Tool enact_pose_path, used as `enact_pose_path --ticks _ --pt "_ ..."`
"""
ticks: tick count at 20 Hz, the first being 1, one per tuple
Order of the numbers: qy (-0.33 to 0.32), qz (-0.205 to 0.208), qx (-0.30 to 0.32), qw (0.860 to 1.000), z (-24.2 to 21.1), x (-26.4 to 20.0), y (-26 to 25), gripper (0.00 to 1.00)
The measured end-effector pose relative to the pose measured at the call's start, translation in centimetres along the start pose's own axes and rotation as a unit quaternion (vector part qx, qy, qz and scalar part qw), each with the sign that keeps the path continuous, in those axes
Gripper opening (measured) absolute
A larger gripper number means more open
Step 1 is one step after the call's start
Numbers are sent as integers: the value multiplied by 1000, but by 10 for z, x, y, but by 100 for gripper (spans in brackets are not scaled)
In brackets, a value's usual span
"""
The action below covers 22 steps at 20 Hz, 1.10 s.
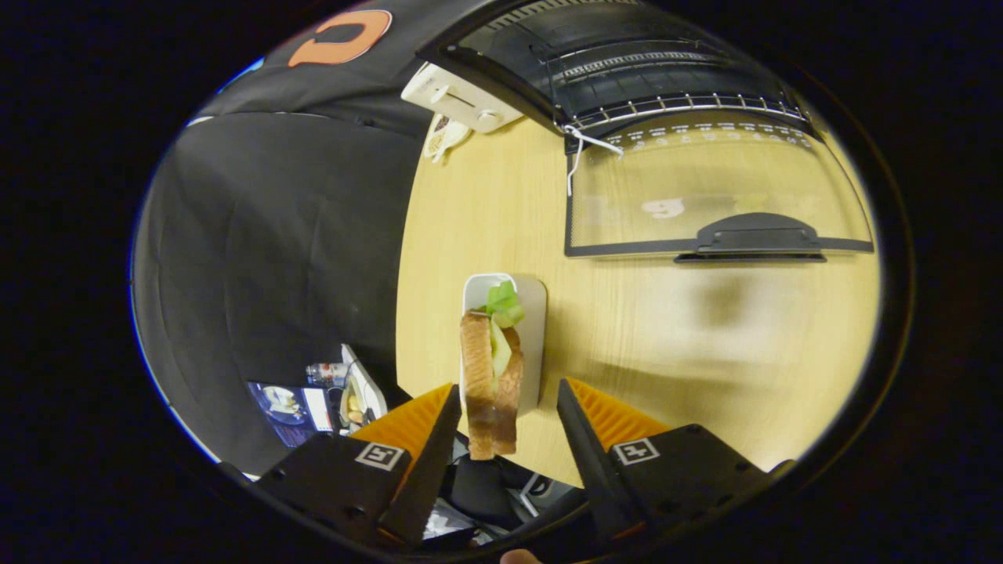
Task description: Open the toaster oven, put the food inside, and close the toaster oven door.
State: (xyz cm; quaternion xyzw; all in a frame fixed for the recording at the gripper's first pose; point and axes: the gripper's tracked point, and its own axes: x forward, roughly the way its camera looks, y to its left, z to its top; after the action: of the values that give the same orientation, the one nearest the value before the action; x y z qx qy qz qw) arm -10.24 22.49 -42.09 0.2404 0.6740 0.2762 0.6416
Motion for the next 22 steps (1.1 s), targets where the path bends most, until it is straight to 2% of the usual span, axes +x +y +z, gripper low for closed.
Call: enact_pose_path --ticks 2,3,5,8,11,15,18,20,22 --pt "9 1 1 1000 -2 7 4 72" --pt "12 5 3 1000 -3 6 7 60" --pt "14 0 1 1000 -4 6 9 43" --pt "8 4 -12 1000 -4 -7 18 37" --pt "-9 44 -6 999 0 -33 38 35" --pt "-81 78 31 993 31 -88 45 35" --pt "-166 93 74 979 69 -132 27 35" --pt "-221 81 92 968 92 -149 2 34" --pt "-265 86 123 952 116 -157 -17 34"
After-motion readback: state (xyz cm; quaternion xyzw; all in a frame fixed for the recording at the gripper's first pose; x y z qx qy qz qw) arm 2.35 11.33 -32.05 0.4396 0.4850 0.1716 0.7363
